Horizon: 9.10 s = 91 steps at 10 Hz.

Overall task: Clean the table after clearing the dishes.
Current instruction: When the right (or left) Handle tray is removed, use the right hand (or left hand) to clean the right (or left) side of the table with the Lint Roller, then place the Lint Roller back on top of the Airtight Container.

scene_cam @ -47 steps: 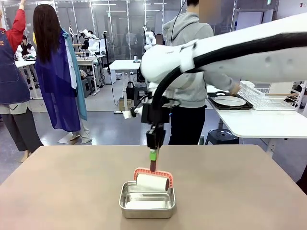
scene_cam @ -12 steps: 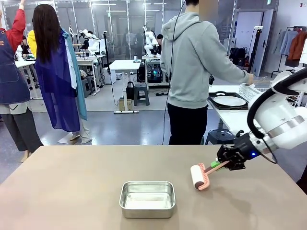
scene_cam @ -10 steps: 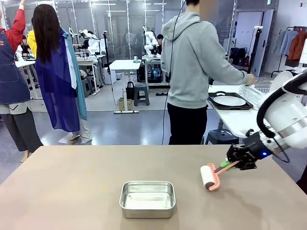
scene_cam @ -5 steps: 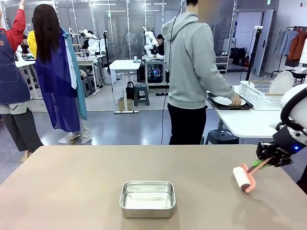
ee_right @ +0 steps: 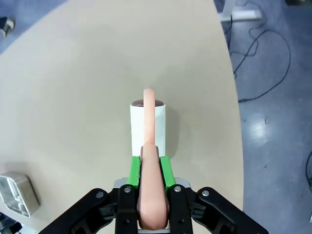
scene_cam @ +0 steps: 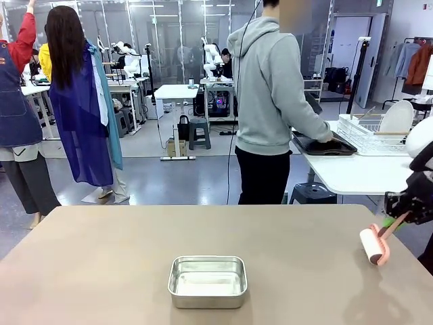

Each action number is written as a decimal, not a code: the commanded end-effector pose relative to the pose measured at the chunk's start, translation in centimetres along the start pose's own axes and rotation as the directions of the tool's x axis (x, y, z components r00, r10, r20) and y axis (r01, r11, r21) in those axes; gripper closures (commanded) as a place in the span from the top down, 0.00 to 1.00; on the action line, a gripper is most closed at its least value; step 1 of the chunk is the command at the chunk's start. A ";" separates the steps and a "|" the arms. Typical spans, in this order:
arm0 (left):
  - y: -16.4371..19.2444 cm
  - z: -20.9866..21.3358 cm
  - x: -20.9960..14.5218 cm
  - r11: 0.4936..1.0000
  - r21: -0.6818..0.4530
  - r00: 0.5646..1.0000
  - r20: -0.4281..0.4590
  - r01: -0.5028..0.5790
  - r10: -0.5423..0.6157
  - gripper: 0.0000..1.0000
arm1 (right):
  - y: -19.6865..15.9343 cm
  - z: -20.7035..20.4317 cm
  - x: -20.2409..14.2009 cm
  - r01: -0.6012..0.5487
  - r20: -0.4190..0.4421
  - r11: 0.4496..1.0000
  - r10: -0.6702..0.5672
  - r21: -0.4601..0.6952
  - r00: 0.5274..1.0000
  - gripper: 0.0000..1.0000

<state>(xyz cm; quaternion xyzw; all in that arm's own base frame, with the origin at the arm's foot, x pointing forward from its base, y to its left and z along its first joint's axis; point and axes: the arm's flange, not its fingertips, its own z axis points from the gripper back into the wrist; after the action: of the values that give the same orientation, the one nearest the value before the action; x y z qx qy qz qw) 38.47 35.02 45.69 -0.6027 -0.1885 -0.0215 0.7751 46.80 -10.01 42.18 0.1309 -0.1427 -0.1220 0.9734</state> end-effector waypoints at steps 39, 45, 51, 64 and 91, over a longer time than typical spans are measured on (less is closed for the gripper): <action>-0.3 0.1 -0.4 1.000 -0.013 1.000 0.002 0.000 0.000 1.00 | 47.3 0.5 -19.7 -0.938 -0.087 -0.151 0.979 0.312 -0.186 0.20; -0.3 0.1 -0.4 1.000 -0.013 1.000 0.002 0.000 0.000 1.00 | 44.1 -5.4 -13.9 -0.834 0.041 -0.251 0.963 0.491 -0.266 0.20; -0.3 0.1 -0.4 1.000 -0.013 1.000 0.002 0.000 0.000 1.00 | 46.0 -10.9 -11.6 -0.787 -0.006 -0.227 0.959 0.573 -0.282 0.28; -0.3 0.1 -0.4 1.000 -0.013 1.000 0.002 0.000 0.000 1.00 | 45.6 -8.7 -12.6 -0.825 -0.046 -0.169 0.972 0.540 -0.229 1.00; -0.3 0.1 -0.4 1.000 -0.013 1.000 0.002 0.000 0.000 1.00 | 25.2 -0.4 -0.1 -0.326 0.112 0.323 0.536 0.889 0.837 1.00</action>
<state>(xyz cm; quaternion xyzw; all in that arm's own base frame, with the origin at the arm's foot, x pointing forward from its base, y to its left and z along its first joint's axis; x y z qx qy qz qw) 38.48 34.97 45.66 -0.6032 -0.1882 -0.0216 0.7748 53.71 18.27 49.59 0.4244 -0.0018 0.5000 0.7549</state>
